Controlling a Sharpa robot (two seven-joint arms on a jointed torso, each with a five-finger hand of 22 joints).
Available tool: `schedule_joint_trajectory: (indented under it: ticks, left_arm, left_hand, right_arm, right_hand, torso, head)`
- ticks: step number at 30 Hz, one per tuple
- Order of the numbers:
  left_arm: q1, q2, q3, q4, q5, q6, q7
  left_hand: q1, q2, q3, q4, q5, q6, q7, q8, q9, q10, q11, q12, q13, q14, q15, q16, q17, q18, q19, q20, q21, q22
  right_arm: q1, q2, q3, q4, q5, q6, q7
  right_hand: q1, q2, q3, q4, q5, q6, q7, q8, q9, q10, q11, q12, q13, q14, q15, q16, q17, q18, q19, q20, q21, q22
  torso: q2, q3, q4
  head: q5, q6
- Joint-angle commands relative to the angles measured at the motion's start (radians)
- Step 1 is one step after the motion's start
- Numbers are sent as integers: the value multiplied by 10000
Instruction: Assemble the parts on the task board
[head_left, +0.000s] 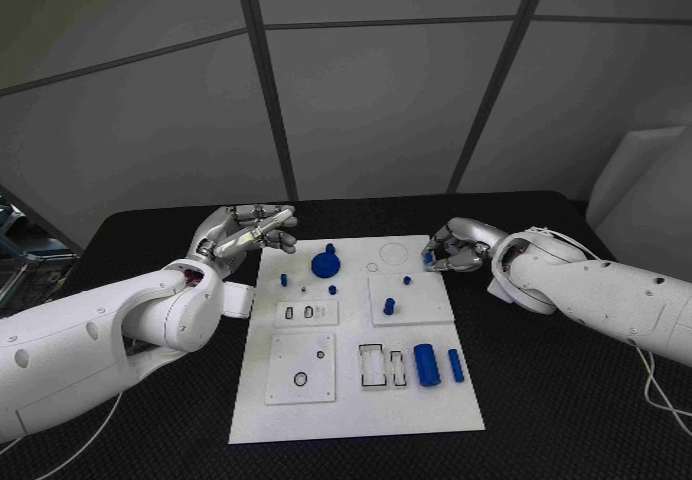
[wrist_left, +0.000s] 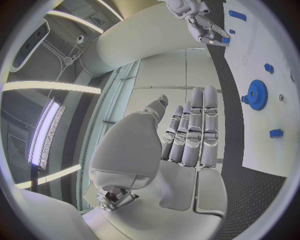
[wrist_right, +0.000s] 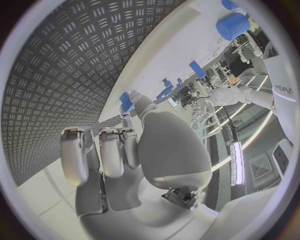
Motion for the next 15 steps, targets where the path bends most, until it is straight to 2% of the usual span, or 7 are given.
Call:
schedule_joint_trajectory:
  ticks: [1,6,11,12,15]
  left_arm:
    - [11,-3,10,12,-2,108,48]
    - [11,-18,10,13,-2,109,49]
    - [11,-39,10,16,-2,109,49]
    - [12,-47,10,16,-2,107,48]
    - [14,-78,10,25,-2,85,32]
  left_hand:
    - [53,56,16,-54,-33,-70,1,-47,8,-17,6,-48,12,-20,37,-54,9,-44,-61,3,30,11]
    - [53,56,16,-54,-33,-70,1,-47,8,-17,6,-48,12,-20,37,-54,9,-44,-61,3,30,11]
    - [53,56,16,-54,-33,-70,1,-47,8,-17,6,-48,12,-20,37,-54,9,-44,-61,3,30,11]
    - [53,56,16,-54,-33,-70,1,-47,8,-17,6,-48,12,-20,37,-54,9,-44,-61,3,30,11]
    - [53,56,16,-54,-33,-70,1,-47,8,-17,6,-48,12,-20,37,-54,9,-44,-61,3,30,11]
  right_arm:
    - [10,-17,6,176,8,-404,-8]
    - [10,-165,10,639,98,-720,-130]
    - [17,-387,22,1414,134,-1028,-310]
    - [20,-434,35,1655,137,-1093,-375]
    - [26,-443,171,2285,13,-1253,-592]
  right_hand:
    - [62,236,150,-24,-124,108,-30,75,25,763,-68,-3,2300,1059,-77,54,2634,-126,952,-14,89,2528]
    - [122,341,290,-65,-108,120,-37,69,22,690,-80,-81,2216,1059,-89,54,2634,-135,978,-32,110,2568]
    - [129,349,327,-83,-141,128,-39,70,23,681,-81,-92,2205,1059,-92,54,2634,-134,975,-37,107,2563]
    - [129,349,327,-83,-141,128,-39,70,23,681,-81,-92,2205,1059,-92,54,2634,-134,975,-37,107,2563]
    - [120,341,335,-86,-166,124,-35,65,21,683,-80,-91,2208,1059,-93,54,2634,-138,986,-38,116,2579]
  torso:
    - [-13,5,-5]
    - [-34,-6,-9]
    - [-70,-29,-12]
    - [-96,-40,-15]
    - [-139,-64,-21]
  head:
    - [6,-10]
    - [6,19]
    - [7,50]
    - [14,50]
    - [36,58]
